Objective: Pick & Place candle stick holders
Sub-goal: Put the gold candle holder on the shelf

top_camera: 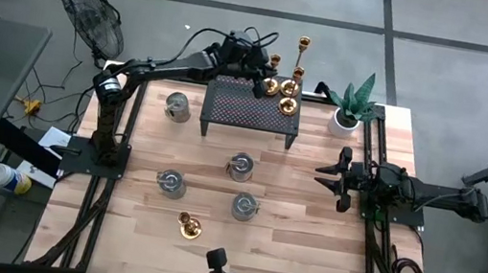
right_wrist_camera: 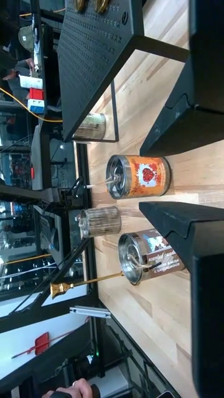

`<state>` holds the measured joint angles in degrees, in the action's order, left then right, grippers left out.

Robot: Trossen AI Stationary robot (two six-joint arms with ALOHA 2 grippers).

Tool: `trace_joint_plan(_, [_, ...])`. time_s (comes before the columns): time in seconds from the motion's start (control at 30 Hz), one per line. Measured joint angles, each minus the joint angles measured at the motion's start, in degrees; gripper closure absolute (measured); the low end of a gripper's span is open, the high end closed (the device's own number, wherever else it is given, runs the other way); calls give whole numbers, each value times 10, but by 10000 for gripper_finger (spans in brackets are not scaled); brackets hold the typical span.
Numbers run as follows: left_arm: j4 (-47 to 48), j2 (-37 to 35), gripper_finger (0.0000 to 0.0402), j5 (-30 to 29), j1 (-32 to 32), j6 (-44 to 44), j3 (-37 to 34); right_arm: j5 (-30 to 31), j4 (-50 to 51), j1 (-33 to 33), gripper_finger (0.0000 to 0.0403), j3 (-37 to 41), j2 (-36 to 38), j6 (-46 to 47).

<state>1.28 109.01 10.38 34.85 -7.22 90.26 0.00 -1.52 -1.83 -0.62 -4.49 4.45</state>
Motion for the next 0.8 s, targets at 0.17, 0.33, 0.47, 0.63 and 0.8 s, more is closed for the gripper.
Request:
trace_joint_plan(0.17, [3,0,370,-2,0,0,0,0,0,0,285,0,0,0])
trace_joint_plan(0.33, [1,0,355,-2,0,0,0,0,0,0,285,0,0,0])
trace_joint_plan(0.47, [0,-1,326,-2,0,0,0,0,0,0,285,0,0,0])
trace_joint_plan(0.63, [0,-1,299,-6,0,0,0,0,0,0,285,0,0,0])
trace_joint_plan(0.8, [2,-1,289,-10,0,-1,0,0,0,0,285,0,0,0])
